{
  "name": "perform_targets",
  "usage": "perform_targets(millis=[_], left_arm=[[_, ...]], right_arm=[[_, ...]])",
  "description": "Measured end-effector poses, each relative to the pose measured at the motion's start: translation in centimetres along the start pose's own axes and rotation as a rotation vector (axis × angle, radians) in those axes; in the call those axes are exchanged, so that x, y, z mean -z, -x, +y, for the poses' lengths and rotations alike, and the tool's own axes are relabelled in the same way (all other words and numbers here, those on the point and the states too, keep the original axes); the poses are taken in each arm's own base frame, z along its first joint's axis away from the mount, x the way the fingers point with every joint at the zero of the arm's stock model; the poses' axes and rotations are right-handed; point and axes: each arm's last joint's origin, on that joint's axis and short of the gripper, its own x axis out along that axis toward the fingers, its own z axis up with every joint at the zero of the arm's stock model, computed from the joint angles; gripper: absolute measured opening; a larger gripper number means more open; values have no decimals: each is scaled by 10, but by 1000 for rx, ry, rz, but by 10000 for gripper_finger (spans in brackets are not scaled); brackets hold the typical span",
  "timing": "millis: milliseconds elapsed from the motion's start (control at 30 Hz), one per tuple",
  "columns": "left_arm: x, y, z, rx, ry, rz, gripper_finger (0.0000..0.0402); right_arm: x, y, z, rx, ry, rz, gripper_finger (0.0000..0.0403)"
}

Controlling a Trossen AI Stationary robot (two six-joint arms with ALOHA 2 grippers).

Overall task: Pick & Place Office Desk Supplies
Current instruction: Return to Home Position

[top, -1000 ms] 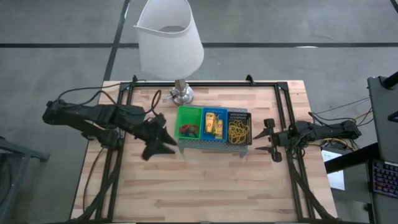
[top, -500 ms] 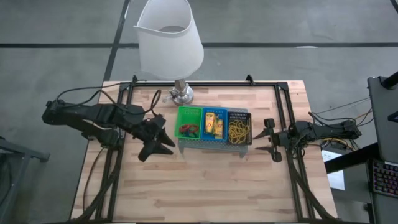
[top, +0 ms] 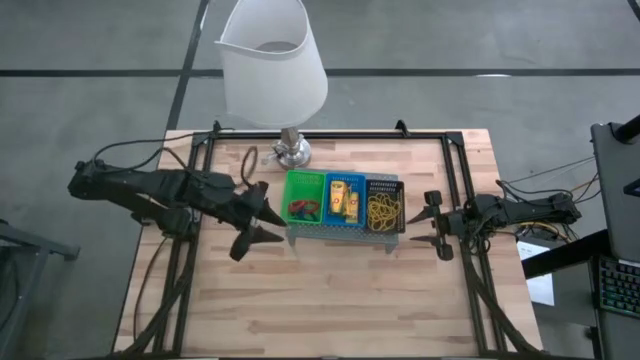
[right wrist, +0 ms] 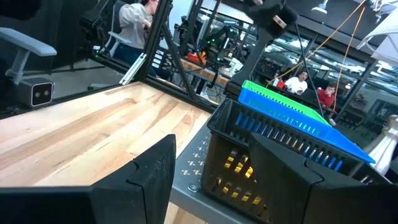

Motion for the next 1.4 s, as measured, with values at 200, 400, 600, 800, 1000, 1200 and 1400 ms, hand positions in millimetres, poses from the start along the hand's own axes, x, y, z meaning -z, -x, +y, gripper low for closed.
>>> perform_targets(millis=[200, 400, 600, 800, 1000, 1200, 1400], left_arm=[[28, -23, -2, -57, -158, -70, 193], [55, -21, -5, -2, -323, -185, 193], [85, -8, 7, 21, -361, -330, 193], [122, 8, 22, -7, -562, -343, 185], [156, 20, 33, 48, -970, -377, 129], [184, 32, 44, 71, -888, -452, 57], [202, 40, 52, 77, -839, -553, 6]], right_arm=[[0, 0, 0, 1, 0, 0, 201], [0, 0, 0, 0, 0, 0, 201], [0, 0, 0, 0, 0, 0, 201], [0, 0, 0, 0, 0, 0, 201], [0, 0, 0, 0, 0, 0, 201], [0, 0, 0, 0, 0, 0, 201], [0, 0, 0, 0, 0, 0, 201]])
